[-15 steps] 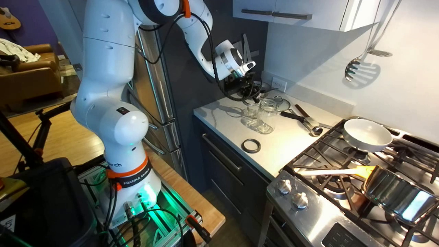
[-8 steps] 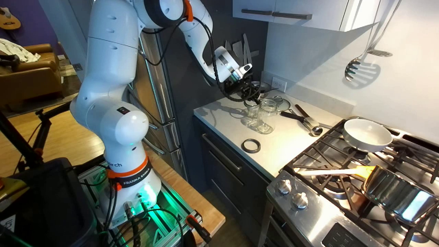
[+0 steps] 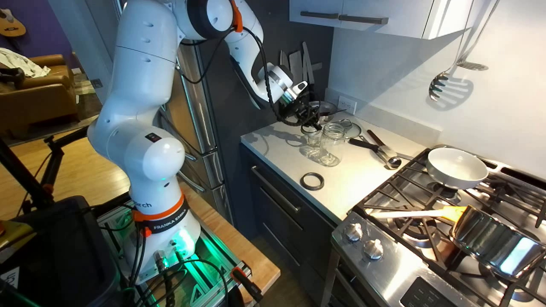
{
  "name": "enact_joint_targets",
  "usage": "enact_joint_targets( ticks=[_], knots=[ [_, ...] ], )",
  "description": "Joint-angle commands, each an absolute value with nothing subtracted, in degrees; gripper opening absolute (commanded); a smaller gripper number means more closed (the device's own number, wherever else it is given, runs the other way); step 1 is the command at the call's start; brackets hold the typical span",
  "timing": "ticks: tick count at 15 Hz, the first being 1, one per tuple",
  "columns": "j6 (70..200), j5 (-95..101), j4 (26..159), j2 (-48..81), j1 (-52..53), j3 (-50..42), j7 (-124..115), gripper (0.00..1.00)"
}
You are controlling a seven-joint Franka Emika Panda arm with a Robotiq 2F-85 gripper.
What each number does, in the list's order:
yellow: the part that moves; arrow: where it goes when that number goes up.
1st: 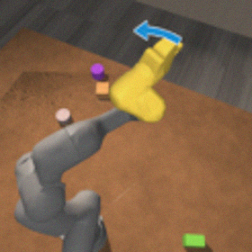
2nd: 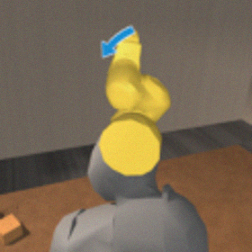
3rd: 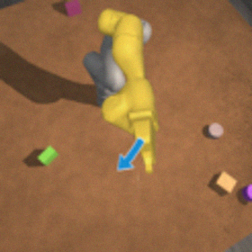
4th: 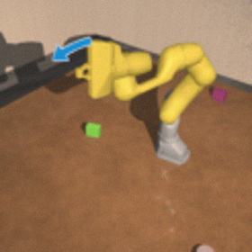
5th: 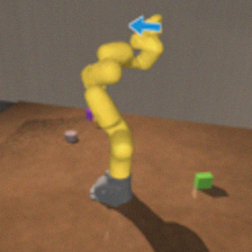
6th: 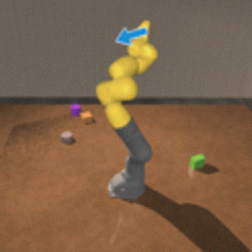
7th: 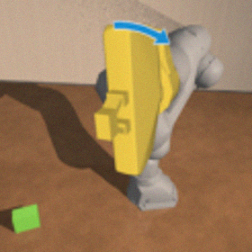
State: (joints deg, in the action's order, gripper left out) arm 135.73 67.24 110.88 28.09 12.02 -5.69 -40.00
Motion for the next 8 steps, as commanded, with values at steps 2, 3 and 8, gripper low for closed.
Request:
enact_joint_targets(
  ticks=[2, 3, 8],
  knots=[
    [134.53, 69.21, 107.49, 31.55, 10.61, -3.73, -39.79, 0.01],
    [134.46, 69.37, 107.00, 31.97, 10.61, -3.76, -39.75, 0.01],
    [134.22, 69.96, 105.04, 33.58, 10.23, -3.98, -39.25, 0.01]
  ],
)
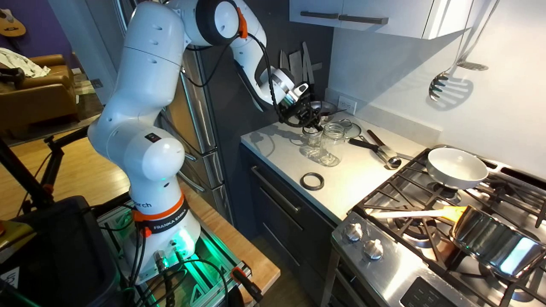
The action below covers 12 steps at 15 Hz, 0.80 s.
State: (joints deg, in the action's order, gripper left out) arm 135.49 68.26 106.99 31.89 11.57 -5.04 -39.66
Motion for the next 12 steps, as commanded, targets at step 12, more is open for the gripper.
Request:
enact_joint_targets(
  ticks=[12],
  knots=[
    [133.16, 68.55, 102.00, 36.19, 9.62, -3.49, -37.05, 0.01]
  ],
)
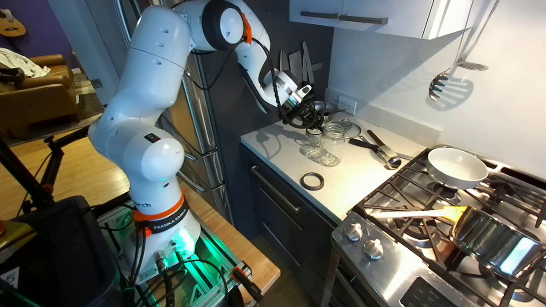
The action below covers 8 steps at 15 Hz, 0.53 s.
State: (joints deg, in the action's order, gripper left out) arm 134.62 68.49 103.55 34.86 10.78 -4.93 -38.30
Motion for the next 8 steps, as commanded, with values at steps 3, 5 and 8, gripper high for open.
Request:
enact_joint_targets(
  ticks=[3, 5, 8],
  knots=[
    [133.17, 68.32, 101.44, 36.64, 9.58, -3.35, -36.69, 0.01],
    [133.17, 68.15, 101.01, 37.00, 9.57, -3.25, -36.42, 0.01],
    [133.16, 68.06, 100.52, 37.43, 9.60, -3.14, -36.17, 0.01]
  ],
)
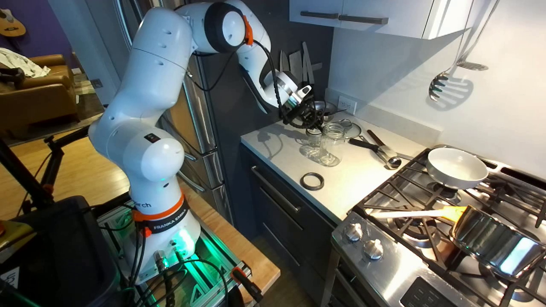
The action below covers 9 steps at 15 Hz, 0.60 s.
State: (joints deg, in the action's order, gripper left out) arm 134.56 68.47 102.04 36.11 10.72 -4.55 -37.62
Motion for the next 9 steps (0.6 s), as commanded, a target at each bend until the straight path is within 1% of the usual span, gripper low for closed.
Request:
enact_joint_targets(
  ticks=[1, 9],
  knots=[
    [133.13, 68.02, 100.34, 37.60, 9.59, -3.14, -36.02, 0.01],
    [133.14, 67.72, 99.16, 38.72, 9.38, -3.13, -35.32, 0.01]
  ],
)
